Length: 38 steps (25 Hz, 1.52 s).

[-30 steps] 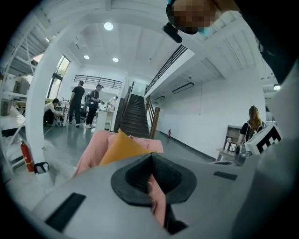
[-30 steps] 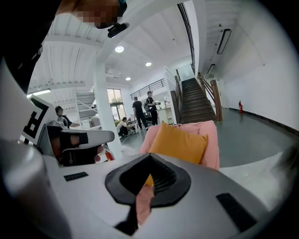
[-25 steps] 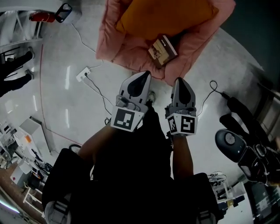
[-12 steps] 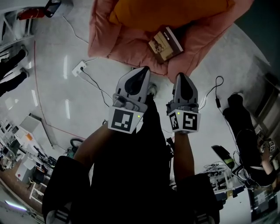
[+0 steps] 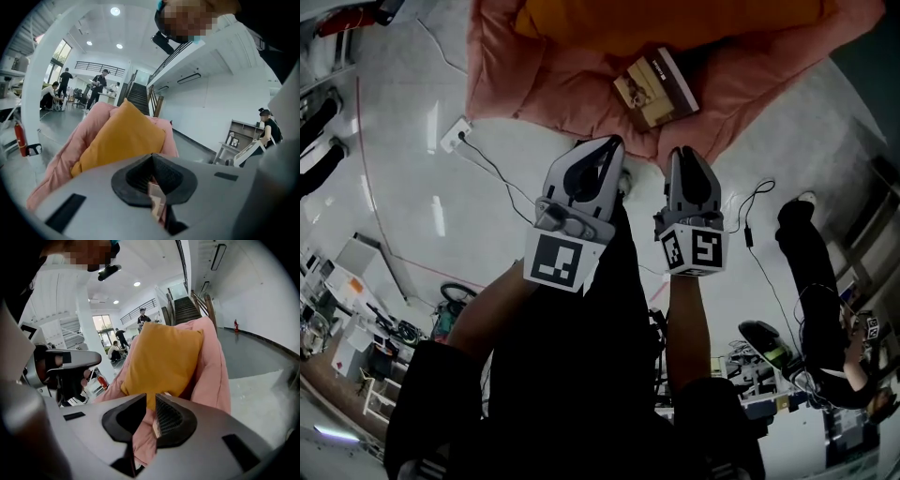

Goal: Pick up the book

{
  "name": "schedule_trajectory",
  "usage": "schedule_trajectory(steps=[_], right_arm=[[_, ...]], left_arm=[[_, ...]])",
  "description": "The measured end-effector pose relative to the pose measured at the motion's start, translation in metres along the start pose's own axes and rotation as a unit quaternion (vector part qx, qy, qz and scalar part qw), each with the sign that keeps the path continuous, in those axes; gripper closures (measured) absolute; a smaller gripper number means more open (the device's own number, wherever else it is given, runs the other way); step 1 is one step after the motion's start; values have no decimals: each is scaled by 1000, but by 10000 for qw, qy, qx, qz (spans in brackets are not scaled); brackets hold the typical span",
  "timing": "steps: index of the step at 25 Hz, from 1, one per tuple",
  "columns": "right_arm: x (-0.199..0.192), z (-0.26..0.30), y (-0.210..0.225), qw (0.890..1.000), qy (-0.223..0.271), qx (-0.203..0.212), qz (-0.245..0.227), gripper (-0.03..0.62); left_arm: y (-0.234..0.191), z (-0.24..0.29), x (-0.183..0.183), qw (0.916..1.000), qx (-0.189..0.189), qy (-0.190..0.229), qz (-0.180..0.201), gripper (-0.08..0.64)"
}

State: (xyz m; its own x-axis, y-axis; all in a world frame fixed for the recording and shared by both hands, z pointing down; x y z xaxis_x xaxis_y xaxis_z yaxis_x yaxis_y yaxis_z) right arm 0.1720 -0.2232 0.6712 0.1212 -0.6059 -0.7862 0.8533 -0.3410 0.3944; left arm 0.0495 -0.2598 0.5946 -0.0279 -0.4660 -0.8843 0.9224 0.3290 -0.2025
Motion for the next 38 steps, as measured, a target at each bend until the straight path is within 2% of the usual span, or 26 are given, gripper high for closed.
schedule_trajectory(steps=[10,16,21,26,38], right_arm=[[-49,29,42,9988,-308,-146,350,477],[-62,45,66,9983,-370,-237,388,453],[-79,57,87,9969,-538,-404,402,398],[-89,65,96,9953,-695,-480,469,358],[-99,94,112,9932,-912,-467,557,339]], left_arm=[[-1,22,-55,9990,-79,-428,-63,554],[1,31,-73,9987,-128,-468,-123,554],[-2,38,-89,9981,-169,-577,-138,554],[-10,39,-97,9977,-146,-633,-210,554],[-18,45,-99,9982,-136,-549,-189,554]])
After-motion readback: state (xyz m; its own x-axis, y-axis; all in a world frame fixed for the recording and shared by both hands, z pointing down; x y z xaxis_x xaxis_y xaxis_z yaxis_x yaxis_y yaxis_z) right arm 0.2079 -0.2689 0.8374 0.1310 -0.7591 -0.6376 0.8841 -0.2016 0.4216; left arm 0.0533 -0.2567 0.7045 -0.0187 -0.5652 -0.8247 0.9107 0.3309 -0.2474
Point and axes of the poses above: the fingertips, and each gripper's own axes: z forward along the fingers, y to its right, x out of its top, the point moved 2 cm from there along -z, backward along the fingers, and after that the axes turned 13 degrees about x, right-handed, at the moved point
